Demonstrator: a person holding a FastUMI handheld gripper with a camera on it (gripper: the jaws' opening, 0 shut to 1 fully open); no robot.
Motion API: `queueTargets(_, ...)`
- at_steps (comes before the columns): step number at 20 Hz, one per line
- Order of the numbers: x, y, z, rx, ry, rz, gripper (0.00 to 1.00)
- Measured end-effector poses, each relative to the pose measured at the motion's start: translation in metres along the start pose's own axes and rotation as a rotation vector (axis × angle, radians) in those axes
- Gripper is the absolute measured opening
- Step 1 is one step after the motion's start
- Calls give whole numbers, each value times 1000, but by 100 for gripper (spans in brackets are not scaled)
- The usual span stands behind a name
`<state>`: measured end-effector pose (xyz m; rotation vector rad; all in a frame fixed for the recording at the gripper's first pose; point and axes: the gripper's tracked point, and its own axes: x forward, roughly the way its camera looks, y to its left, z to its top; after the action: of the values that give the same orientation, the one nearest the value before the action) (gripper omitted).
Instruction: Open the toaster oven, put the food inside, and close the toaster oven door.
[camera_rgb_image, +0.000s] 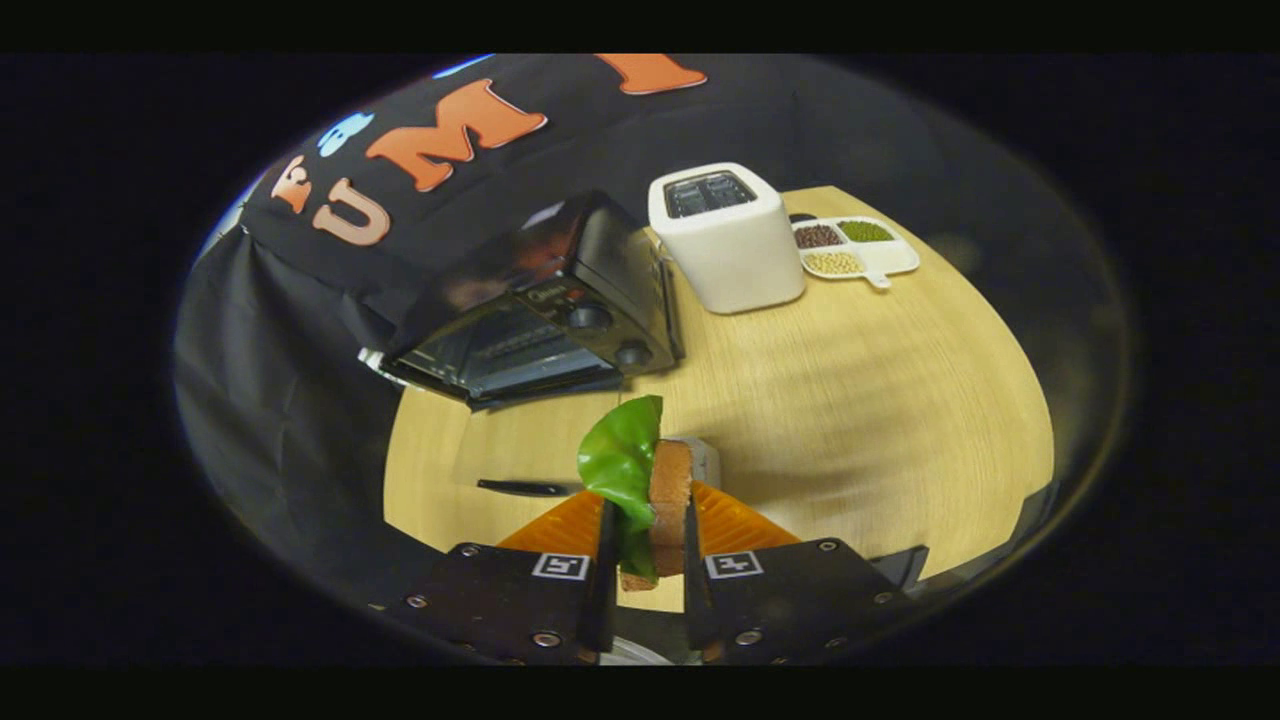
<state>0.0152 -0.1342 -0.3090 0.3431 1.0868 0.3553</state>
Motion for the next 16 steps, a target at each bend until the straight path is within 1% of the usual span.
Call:
queueTargets(4,-12,38,17,89,-123,60,27)
queueTargets(8,-3,85,19,217,-222,182,28)
queueTargets(9,3,95,18,253,-240,207,28)
queueTargets(13,35,127,5,380,-307,259,27)
queueTargets(16,60,141,5,454,-347,268,27)
